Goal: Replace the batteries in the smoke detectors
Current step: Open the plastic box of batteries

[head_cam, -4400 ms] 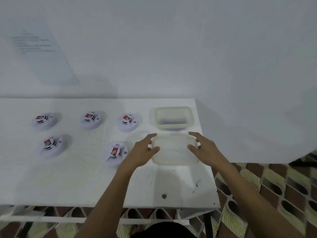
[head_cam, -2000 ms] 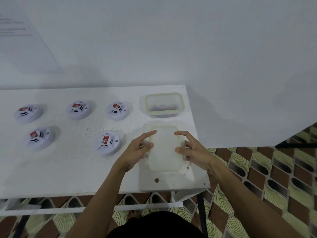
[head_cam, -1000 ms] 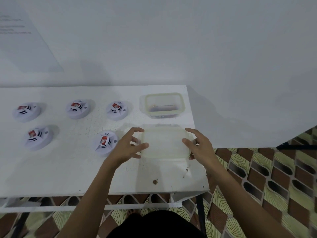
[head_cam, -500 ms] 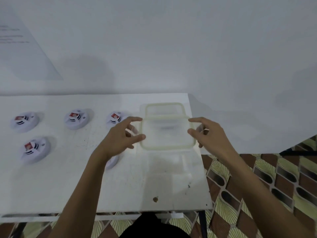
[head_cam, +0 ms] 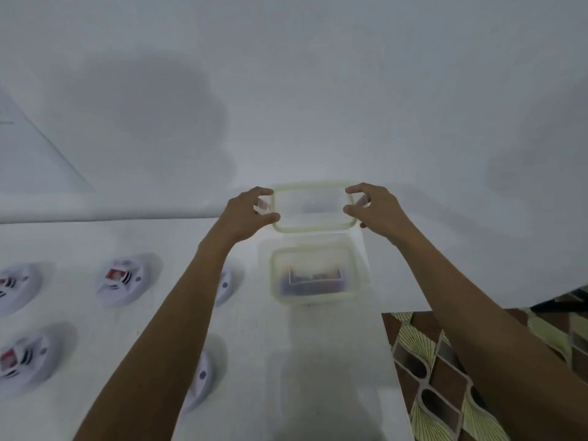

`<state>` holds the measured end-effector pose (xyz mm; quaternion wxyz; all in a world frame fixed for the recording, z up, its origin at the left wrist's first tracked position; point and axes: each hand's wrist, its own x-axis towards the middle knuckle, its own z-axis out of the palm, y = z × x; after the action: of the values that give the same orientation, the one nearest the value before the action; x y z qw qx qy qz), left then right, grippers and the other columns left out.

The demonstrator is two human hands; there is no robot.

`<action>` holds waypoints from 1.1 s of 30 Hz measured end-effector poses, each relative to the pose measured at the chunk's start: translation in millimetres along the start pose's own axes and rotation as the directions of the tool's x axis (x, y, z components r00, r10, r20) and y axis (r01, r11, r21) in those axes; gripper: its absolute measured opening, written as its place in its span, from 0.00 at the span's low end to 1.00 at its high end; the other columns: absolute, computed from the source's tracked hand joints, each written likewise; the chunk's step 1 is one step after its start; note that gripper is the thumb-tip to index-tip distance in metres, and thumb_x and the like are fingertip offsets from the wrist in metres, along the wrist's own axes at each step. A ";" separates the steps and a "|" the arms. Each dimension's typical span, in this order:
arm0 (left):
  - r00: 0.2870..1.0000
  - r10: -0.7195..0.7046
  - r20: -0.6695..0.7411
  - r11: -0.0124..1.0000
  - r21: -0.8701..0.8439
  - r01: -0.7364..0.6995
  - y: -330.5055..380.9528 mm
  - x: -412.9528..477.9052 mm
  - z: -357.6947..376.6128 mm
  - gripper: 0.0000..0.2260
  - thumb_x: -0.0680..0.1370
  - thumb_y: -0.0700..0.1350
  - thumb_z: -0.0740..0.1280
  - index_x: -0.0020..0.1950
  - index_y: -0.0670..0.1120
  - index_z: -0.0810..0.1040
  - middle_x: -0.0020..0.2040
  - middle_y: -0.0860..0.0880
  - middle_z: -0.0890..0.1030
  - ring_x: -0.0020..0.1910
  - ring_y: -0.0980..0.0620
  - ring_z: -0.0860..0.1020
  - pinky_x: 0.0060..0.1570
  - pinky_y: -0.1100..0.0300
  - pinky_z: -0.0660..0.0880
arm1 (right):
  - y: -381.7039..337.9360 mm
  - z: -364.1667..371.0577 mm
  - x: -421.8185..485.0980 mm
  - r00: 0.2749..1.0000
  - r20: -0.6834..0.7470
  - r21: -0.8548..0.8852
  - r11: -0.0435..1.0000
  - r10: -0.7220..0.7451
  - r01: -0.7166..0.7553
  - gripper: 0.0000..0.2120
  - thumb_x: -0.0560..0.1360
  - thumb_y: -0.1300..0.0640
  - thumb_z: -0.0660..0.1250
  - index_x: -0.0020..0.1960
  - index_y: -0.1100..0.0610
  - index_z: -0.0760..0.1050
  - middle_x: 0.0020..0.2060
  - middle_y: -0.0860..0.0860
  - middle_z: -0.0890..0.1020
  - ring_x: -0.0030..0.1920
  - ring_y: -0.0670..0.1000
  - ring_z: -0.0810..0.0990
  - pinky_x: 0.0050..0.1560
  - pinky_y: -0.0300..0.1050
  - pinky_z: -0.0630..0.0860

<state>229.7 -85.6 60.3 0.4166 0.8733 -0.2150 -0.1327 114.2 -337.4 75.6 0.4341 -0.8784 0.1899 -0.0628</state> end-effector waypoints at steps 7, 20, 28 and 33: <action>0.994 -0.070 0.084 0.993 0.100 0.061 -49.8 36.0 30.1 0.24 0.72 0.50 0.74 0.66 0.51 0.71 0.55 0.47 0.78 0.48 0.49 0.78 0.48 0.57 0.74 | 36.4 36.9 43.7 0.991 0.117 -0.153 0.987 0.064 -0.046 0.19 0.75 0.57 0.71 0.65 0.53 0.75 0.53 0.56 0.77 0.42 0.53 0.78 0.45 0.43 0.78; 0.995 -0.021 0.102 0.922 0.386 -0.020 -75.5 29.8 48.6 0.24 0.75 0.55 0.68 0.69 0.52 0.70 0.58 0.43 0.71 0.53 0.45 0.75 0.55 0.53 0.73 | 71.5 57.3 34.6 0.995 0.045 -0.297 0.952 0.092 -0.074 0.23 0.76 0.48 0.68 0.70 0.48 0.70 0.61 0.58 0.69 0.58 0.56 0.75 0.60 0.46 0.71; 0.987 -0.125 0.103 0.984 -0.114 0.136 -51.7 -44.3 36.8 0.16 0.78 0.53 0.64 0.65 0.53 0.71 0.51 0.51 0.79 0.43 0.53 0.81 0.43 0.59 0.79 | 59.2 40.7 -35.5 0.986 0.115 0.090 0.987 0.121 -0.132 0.16 0.78 0.46 0.66 0.65 0.42 0.73 0.49 0.49 0.80 0.46 0.47 0.81 0.44 0.43 0.80; 0.967 -0.135 0.214 0.948 -0.256 0.189 -42.4 -83.7 48.4 0.19 0.77 0.48 0.66 0.67 0.53 0.69 0.52 0.49 0.79 0.46 0.51 0.81 0.43 0.56 0.81 | 62.1 44.0 -70.8 0.970 0.188 0.214 0.957 0.156 -0.196 0.20 0.79 0.52 0.67 0.69 0.42 0.71 0.49 0.52 0.80 0.48 0.48 0.81 0.36 0.36 0.79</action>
<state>148.1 -53.6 1.5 0.4981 0.8047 -0.1614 -0.2796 43.8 -311.6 3.6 0.5516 -0.8036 0.2215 0.0295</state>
